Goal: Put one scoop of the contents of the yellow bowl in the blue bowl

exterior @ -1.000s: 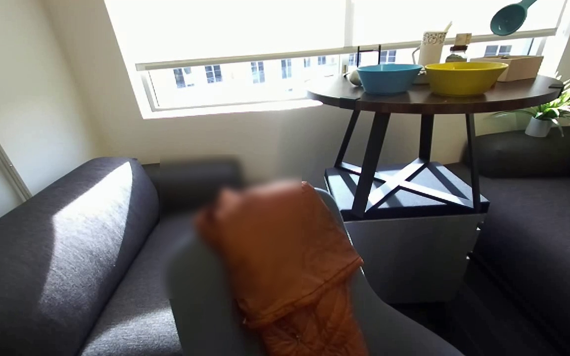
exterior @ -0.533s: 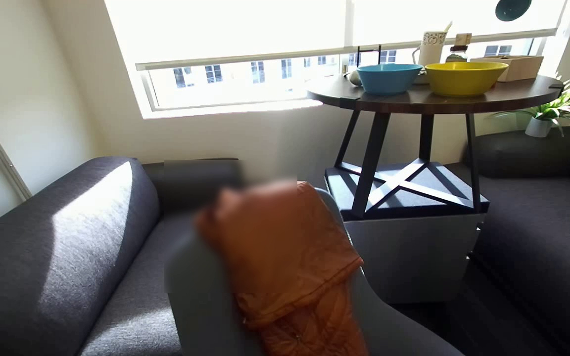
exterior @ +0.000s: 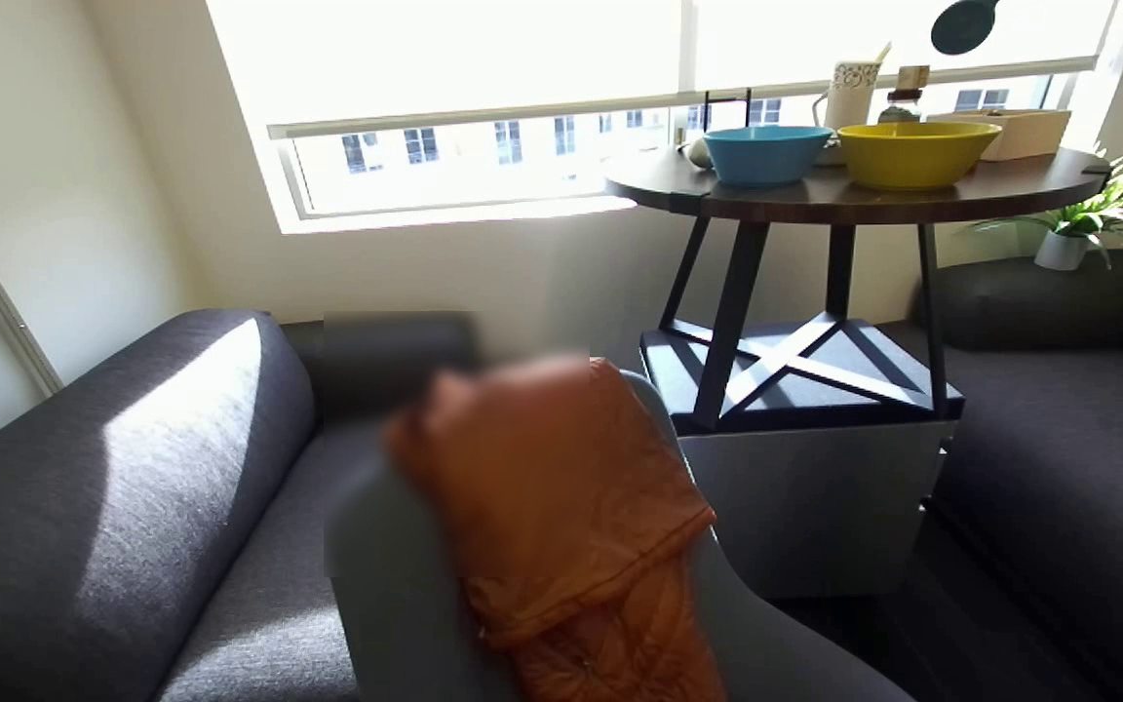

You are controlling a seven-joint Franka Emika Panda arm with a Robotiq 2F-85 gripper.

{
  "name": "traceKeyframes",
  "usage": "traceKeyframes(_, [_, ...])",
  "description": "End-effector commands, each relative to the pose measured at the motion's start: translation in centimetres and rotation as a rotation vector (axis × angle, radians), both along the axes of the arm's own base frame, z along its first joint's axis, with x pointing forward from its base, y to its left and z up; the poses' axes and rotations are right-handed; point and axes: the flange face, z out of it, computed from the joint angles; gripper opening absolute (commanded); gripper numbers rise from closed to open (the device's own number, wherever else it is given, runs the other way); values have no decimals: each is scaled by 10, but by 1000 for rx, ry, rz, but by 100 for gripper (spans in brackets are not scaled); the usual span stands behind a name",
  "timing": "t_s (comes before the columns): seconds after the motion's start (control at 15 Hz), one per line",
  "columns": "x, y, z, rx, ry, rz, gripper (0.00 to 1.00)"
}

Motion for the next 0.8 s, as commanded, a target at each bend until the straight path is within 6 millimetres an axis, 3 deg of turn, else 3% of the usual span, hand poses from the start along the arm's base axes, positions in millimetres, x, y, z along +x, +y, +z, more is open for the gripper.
traceKeyframes(0.0, [3, 29, -29, -137, 62, 38, 2])
traceKeyframes(0.27, [3, 46, -52, -138, 122, 87, 2])
traceKeyframes(0.33, [14, 36, -52, -122, 129, 81, 9])
traceKeyframes(0.53, [11, 41, -55, -117, 132, 88, 9])
traceKeyframes(0.6, [10, 41, -54, -117, 130, 88, 2])
traceKeyframes(0.73, [16, 47, -57, -138, 95, 92, 2])
